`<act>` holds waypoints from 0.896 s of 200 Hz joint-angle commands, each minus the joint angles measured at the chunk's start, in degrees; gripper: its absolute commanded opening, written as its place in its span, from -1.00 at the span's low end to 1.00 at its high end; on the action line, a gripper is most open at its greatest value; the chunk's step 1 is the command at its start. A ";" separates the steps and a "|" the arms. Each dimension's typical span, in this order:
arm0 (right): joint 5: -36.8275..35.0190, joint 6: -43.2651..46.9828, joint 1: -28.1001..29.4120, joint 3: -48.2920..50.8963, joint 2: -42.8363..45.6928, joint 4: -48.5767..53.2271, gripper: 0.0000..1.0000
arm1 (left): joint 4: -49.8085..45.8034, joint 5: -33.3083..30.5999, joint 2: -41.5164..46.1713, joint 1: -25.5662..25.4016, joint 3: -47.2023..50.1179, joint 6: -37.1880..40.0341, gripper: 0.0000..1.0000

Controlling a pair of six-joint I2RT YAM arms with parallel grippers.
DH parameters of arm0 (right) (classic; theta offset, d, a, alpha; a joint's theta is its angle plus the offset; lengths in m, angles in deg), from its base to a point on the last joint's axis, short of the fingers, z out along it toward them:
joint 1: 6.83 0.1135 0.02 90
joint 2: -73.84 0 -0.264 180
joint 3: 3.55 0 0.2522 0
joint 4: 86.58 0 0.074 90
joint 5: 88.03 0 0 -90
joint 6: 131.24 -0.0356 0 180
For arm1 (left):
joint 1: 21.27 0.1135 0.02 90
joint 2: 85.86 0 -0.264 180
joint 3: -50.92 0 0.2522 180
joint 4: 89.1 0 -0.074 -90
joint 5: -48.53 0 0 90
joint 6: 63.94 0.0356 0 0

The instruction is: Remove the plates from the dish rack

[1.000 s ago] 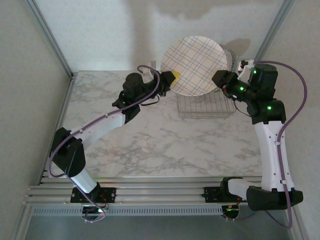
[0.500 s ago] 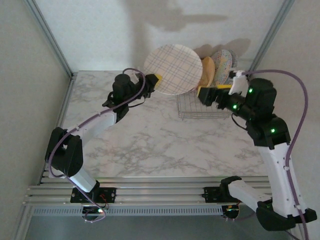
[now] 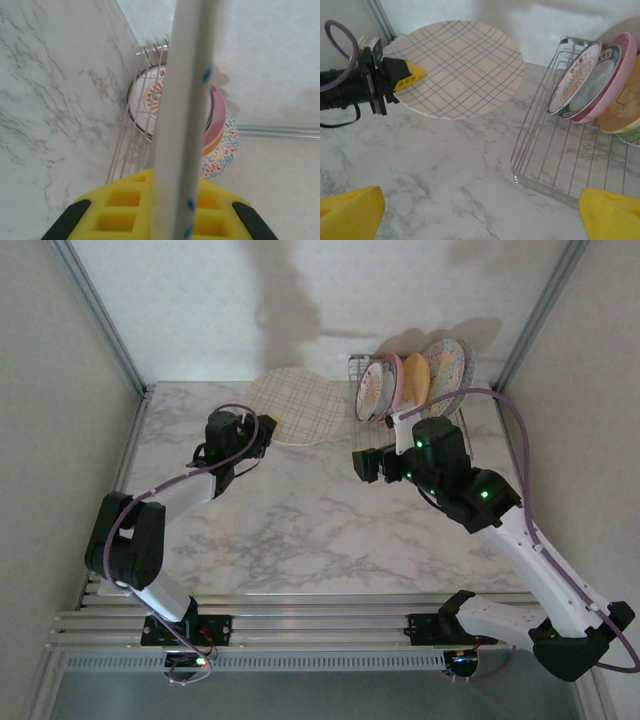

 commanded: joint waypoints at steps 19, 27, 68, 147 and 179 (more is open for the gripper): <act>-2.65 -3.56 0.48 2.08 0.40 -8.08 0.98 | 6.35 -1.50 -7.23 1.29 -3.51 1.96 -1.00; -2.99 -4.44 0.47 2.99 0.87 -9.41 0.99 | 6.16 -1.41 -8.77 1.37 -4.68 2.32 -1.00; -3.24 -5.24 0.46 1.60 -0.27 -7.77 0.98 | 5.78 -1.21 -15.80 1.75 -10.18 2.77 -1.00; -4.16 -6.36 0.47 0.80 -0.63 -8.31 0.98 | 5.26 0.71 -26.90 2.20 -19.85 2.34 -1.00; -4.99 -6.73 0.47 0.32 -0.86 -8.77 0.98 | 5.43 1.73 -30.16 2.29 -22.57 1.46 -1.00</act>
